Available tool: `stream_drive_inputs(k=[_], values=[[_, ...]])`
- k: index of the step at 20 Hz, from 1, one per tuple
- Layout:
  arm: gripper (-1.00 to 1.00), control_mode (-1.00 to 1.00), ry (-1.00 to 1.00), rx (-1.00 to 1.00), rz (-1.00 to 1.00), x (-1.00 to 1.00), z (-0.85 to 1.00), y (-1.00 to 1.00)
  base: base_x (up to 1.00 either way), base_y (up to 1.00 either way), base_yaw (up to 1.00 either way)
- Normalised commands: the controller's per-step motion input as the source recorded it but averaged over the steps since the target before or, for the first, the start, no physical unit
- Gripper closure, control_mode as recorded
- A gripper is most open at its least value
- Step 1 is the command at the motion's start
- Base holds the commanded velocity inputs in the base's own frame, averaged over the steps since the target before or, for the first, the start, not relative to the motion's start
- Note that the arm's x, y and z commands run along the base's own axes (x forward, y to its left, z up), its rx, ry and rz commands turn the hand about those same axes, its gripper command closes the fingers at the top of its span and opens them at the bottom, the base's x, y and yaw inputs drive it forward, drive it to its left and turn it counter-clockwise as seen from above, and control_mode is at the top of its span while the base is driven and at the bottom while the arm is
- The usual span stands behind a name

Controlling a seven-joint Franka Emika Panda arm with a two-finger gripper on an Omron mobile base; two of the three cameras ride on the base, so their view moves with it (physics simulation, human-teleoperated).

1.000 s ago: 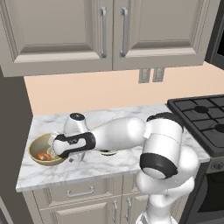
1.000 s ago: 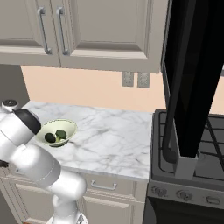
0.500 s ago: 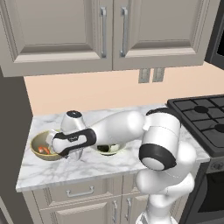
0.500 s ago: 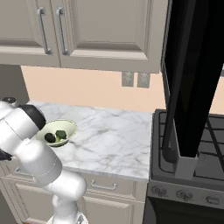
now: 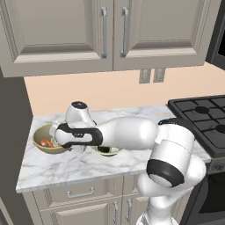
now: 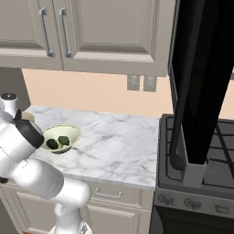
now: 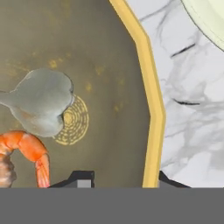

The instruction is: Place the bowl containing the garlic and shrimp in the microwave. Close the microwave door and press the start button to microwave the meal.

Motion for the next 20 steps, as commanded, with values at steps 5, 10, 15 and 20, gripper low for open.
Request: stream_drive_inputs(k=[5, 10, 15, 20], values=[[1.00, -1.00, -0.07, 0.05, 0.03, -0.35, 0.81, -0.42, 0.00, 0.00, 0.00], [1.00, -1.00, -0.01, 0.00, 0.10, -0.64, 0.69, -0.48, 0.00, 0.00, 0.00], [1.00, -1.00, 0.00, 0.00, 0.06, -0.70, 0.51, -0.77, 0.00, 0.00, 0.00], [1.00, -1.00, 0.00, 0.00, 0.00, -0.69, 0.06, -1.00, 0.00, 0.00, 0.00]])
